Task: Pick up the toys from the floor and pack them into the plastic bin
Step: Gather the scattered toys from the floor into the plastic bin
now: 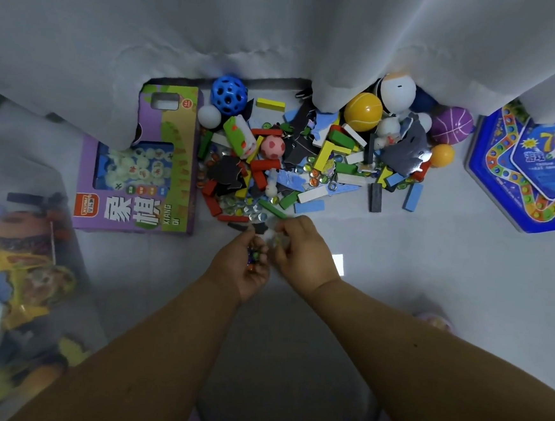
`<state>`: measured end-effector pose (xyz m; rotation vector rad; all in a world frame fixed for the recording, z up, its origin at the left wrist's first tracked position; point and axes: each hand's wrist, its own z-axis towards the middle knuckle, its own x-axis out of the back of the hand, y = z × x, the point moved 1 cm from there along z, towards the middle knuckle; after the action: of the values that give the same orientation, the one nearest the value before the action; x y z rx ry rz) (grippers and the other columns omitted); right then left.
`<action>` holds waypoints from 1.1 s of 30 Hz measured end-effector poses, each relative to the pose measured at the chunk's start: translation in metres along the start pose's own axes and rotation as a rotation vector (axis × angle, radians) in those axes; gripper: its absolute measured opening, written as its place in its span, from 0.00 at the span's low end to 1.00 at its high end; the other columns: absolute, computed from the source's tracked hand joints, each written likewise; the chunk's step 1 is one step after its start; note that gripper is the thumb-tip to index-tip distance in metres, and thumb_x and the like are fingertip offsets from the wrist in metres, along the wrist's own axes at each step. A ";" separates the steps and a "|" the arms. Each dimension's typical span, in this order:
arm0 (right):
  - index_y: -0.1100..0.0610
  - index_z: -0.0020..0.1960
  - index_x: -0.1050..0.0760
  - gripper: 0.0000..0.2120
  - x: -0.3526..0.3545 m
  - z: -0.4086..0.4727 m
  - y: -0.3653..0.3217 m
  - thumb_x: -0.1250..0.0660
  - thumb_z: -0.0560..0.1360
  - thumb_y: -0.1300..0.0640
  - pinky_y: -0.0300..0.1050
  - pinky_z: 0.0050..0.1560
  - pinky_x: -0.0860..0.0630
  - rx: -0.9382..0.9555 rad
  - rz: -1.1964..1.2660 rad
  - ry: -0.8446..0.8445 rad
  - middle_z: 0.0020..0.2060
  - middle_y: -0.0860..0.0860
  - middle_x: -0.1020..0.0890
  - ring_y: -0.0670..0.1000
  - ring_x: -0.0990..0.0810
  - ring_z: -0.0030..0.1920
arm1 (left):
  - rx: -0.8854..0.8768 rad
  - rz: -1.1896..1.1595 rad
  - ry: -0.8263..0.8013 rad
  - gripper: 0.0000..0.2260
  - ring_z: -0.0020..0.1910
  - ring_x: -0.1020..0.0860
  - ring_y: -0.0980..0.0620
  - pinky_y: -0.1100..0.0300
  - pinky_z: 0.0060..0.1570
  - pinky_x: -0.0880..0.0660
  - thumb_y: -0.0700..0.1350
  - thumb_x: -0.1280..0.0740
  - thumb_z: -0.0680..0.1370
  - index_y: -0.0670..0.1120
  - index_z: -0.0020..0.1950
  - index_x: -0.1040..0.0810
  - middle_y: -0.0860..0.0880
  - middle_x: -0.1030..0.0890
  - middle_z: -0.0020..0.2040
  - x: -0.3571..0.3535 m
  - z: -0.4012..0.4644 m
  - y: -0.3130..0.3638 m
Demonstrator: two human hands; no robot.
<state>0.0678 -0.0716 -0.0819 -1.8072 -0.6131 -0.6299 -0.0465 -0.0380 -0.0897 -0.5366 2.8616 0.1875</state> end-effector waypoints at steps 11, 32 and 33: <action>0.62 0.53 0.23 0.08 -0.004 0.008 -0.019 0.34 0.74 0.64 0.34 0.41 0.37 0.006 0.051 -0.147 0.49 0.57 0.22 0.49 0.26 0.45 | -0.061 0.123 0.051 0.14 0.23 0.28 0.56 0.68 0.23 0.32 0.50 0.42 0.81 0.44 0.41 0.24 0.49 0.26 0.31 0.021 -0.003 0.008; 0.60 0.66 0.32 0.19 -0.021 0.053 -0.058 0.43 0.77 0.67 0.52 0.50 0.27 -0.043 -0.510 -0.264 0.67 0.62 0.36 0.63 0.27 0.57 | -0.075 0.103 -0.090 0.17 0.22 0.26 0.57 0.70 0.19 0.31 0.54 0.41 0.80 0.46 0.36 0.27 0.50 0.25 0.26 0.048 -0.004 0.026; 0.60 0.67 0.33 0.20 -0.020 0.054 -0.059 0.44 0.77 0.68 0.53 0.51 0.27 -0.044 -0.506 -0.276 0.67 0.61 0.36 0.64 0.27 0.58 | -0.070 0.107 -0.095 0.17 0.22 0.26 0.57 0.70 0.19 0.31 0.54 0.40 0.80 0.46 0.36 0.27 0.50 0.25 0.26 0.048 -0.004 0.026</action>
<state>0.0200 -0.0053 -0.0711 -1.8009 -1.2756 -0.7341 -0.1003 -0.0312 -0.0950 -0.3768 2.8006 0.3240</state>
